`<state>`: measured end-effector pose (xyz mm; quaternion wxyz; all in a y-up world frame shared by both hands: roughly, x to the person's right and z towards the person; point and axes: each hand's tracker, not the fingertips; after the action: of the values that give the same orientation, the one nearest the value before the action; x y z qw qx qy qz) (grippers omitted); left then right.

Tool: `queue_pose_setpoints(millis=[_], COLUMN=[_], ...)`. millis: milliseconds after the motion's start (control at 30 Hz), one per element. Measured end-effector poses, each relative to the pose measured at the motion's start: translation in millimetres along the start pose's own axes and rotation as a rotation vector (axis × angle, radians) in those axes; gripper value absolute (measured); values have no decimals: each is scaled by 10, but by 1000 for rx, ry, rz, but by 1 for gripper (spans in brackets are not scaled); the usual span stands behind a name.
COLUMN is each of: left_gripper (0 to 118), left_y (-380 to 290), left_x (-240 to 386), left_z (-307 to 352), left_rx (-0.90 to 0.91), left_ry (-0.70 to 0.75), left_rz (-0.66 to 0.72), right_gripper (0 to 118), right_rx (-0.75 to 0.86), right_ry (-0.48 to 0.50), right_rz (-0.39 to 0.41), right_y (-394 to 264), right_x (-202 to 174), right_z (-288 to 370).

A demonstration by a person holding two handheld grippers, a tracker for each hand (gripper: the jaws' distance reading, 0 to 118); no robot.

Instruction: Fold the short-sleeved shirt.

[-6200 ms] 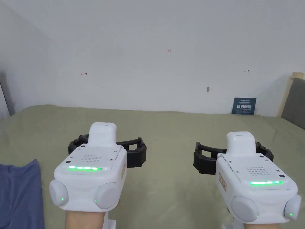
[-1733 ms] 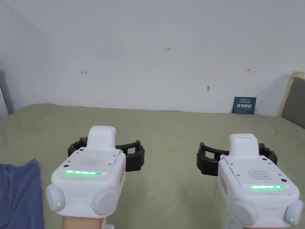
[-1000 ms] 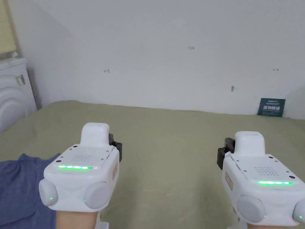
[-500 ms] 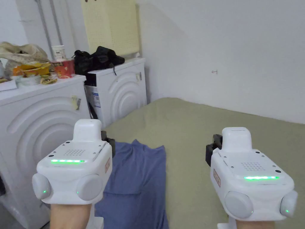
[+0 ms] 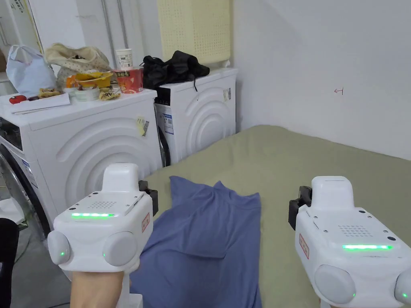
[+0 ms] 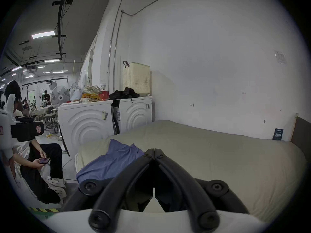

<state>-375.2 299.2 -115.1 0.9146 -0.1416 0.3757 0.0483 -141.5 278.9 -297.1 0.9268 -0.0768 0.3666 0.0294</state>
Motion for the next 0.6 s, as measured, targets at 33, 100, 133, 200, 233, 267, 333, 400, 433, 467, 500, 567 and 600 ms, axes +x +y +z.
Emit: queue_pose_setpoints(millis=[33,100,133,200,233,267,333,400,433,467,500,567,600], left_gripper=[1,1,1,1,1,1,1,1,1,1,1,1,1], left_y=[-13,-66,-93,-152,-183,-219,-308,-401,-455,-504,-560,-666,-734], left_x=[25,66,104,196,253,317,448,557,616,667,707,781,806], left_z=[-78,-336,-465,-746,-904,-1082,-1458,-1815,-2004,-2156,-2323,-2630,-2793], left_rx=[-13,-49,-68,-111,-132,-154,-208,-260,-291,-323,-356,-433,-468], left_ry=[-5,-23,-33,-63,-74,-82,-103,-127,-126,-136,-147,-157,-170], left_rz=[2,-1,1,-6,-17,-28,-47,-54,-64,-71,-67,-79,-76], right_gripper=[0,0,0,0,0,0,0,0,0,0,0,0,0], right_rx=[-3,-6,-12,-29,-40,-54,-85,-109,-126,-141,-153,-169,-182], right_ry=[-5,-16,-19,-20,-23,-22,-25,-24,-29,-26,-22,-29,-29], right_rz=[9,29,32,33,32,28,22,23,21,12,0,-9,-13], right_y=[-16,-72,-106,-191,-238,-290,-390,-487,-538,-581,-630,-727,-782], right_x=[-4,0,9,36,49,66,84,90,93,105,119,139,153], right_z=[-24,-79,-113,-185,-232,-292,-446,-635,-737,-819,-901,-1018,-1067])
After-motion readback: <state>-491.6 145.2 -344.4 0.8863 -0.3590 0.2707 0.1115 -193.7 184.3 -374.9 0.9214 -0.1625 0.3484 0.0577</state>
